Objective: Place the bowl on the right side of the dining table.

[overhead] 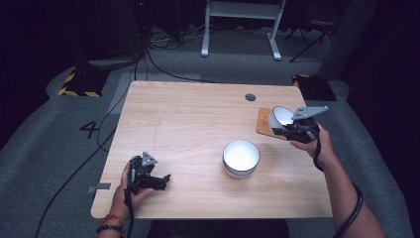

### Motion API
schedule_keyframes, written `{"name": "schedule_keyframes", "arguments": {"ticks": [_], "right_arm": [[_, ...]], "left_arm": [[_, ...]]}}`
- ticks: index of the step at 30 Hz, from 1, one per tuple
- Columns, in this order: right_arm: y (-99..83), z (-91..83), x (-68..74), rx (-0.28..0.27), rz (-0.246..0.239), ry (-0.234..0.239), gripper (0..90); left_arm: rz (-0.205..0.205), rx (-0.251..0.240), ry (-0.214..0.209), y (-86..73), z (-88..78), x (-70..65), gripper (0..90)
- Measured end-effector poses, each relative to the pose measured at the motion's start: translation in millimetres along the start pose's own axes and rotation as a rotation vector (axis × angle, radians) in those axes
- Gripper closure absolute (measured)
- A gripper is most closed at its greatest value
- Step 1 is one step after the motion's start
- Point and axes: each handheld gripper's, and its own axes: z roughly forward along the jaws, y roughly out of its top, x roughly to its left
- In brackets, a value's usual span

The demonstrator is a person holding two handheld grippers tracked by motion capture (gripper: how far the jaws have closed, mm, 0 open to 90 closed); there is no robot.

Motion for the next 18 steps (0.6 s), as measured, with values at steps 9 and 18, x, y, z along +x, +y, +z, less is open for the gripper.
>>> {"name": "schedule_keyframes", "arguments": {"ticks": [9,18], "right_arm": [[-4.3,7.8,-9.8,0.015,0.007,-0.036,82.0],[-9.7,19.6,-23.2,0.032,0.045,-0.054,82.0]], "left_arm": [[0.0,0.001,0.0,0.0,0.1,0.1,0.2],[0.003,0.001,-0.001,0.1,0.1,0.2,0.2]]}}
